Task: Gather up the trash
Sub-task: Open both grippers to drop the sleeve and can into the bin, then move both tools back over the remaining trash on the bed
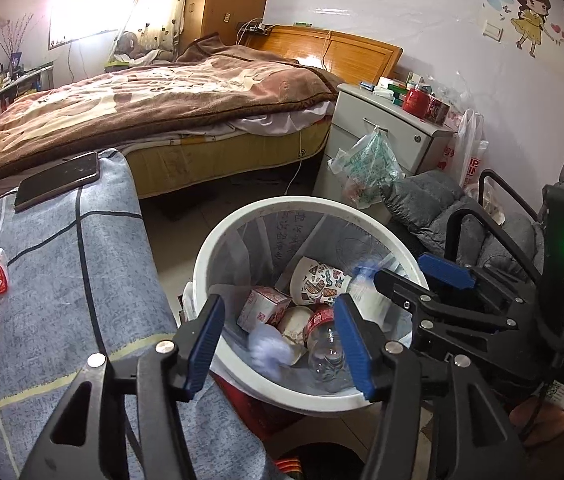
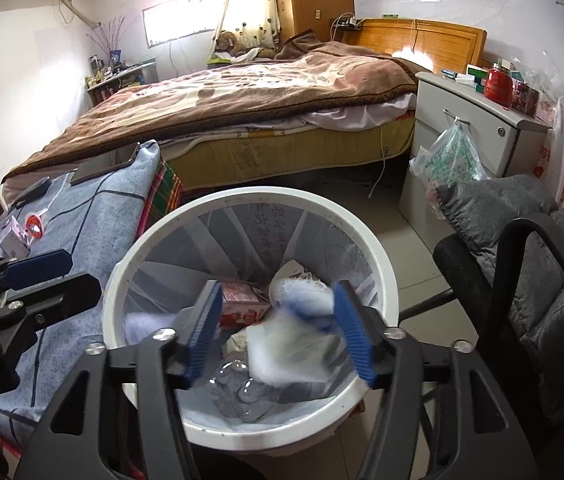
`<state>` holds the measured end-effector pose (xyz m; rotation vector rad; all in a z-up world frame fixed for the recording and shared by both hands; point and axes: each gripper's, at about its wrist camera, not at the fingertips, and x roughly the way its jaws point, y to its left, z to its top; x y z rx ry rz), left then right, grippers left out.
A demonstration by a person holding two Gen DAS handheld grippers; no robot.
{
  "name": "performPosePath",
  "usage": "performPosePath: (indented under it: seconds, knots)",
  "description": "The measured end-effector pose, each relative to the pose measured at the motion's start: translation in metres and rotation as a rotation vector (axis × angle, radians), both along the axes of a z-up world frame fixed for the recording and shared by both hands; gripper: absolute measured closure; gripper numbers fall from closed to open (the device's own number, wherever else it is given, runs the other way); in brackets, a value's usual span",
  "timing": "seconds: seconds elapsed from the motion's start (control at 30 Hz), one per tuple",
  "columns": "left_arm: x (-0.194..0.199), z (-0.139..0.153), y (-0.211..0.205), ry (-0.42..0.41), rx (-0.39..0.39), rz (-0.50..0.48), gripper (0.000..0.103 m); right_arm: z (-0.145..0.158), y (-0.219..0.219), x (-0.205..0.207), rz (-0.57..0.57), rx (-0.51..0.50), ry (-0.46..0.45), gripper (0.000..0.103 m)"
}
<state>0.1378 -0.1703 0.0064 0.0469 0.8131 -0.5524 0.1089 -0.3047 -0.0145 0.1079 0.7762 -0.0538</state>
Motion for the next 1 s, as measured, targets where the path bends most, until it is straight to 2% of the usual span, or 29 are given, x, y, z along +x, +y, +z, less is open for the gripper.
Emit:
performPosePath:
  seconds: [0.3, 0.43, 0.53, 0.8, 1.0]
  knots:
    - [-0.004, 0.008, 0.024, -0.031, 0.008, 0.070, 0.039, 0.007, 0.007, -0.004, -0.006, 0.001, -0.022, 0.040]
    - [-0.010, 0.012, 0.035, -0.092, 0.075, 0.130, 0.039, 0.011, 0.017, -0.006, 0.004, 0.000, -0.033, 0.040]
    - [-0.012, 0.015, 0.050, -0.090, 0.063, 0.164, 0.039, 0.014, 0.024, -0.006, 0.017, 0.002, -0.043, 0.040]
    - [-0.023, 0.019, 0.090, -0.133, 0.113, 0.282, 0.039, 0.019, 0.053, -0.004, 0.068, 0.010, -0.057, 0.040]
    - [-0.027, 0.020, 0.127, -0.134, 0.118, 0.356, 0.039, 0.020, 0.082, -0.001, 0.126, 0.018, -0.066, 0.041]
